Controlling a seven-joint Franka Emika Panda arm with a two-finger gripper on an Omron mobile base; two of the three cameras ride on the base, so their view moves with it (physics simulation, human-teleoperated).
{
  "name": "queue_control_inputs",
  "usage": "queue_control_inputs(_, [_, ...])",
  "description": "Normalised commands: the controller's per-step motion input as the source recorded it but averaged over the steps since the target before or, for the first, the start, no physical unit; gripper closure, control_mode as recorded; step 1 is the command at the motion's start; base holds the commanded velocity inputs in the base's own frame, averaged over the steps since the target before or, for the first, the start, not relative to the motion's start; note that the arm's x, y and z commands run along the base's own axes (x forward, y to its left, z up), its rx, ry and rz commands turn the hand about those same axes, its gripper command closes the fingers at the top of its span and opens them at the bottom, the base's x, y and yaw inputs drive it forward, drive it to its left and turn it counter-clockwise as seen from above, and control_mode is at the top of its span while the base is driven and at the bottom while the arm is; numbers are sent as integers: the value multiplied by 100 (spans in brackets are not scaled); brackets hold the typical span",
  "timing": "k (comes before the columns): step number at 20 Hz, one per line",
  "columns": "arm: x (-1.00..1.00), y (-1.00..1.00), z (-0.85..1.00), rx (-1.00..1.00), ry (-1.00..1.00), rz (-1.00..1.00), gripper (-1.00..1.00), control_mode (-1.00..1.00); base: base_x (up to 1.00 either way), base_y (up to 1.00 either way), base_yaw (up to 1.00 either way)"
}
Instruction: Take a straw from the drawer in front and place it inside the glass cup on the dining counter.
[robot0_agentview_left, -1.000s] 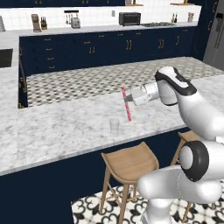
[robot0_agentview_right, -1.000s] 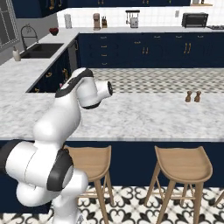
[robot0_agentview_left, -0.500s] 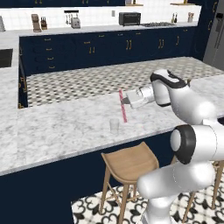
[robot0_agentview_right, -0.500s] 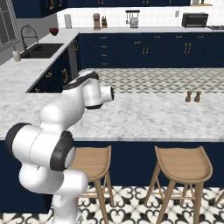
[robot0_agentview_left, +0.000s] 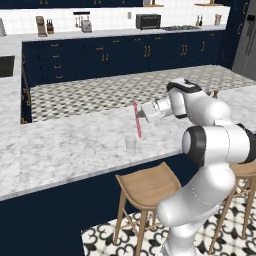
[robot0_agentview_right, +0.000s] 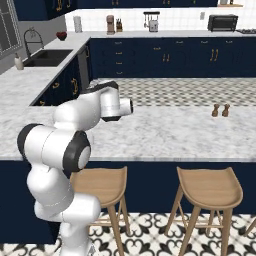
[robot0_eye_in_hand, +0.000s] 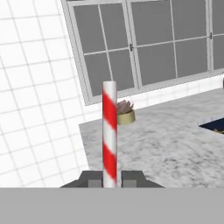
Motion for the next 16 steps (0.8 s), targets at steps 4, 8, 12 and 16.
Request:
queue_control_inputs(4, [21,0,-24,0,0,2,100,-100,0,0,0])
queue_control_inputs(8, [3,16,-25,0,0,1,100,-100,0,0,0])
queue_control_inputs(12, [7,28,-12,0,-1,0,100,-100,0,0,0])
queue_control_inputs(16, [35,6,-5,0,-5,0,100,-100,0,0,0])
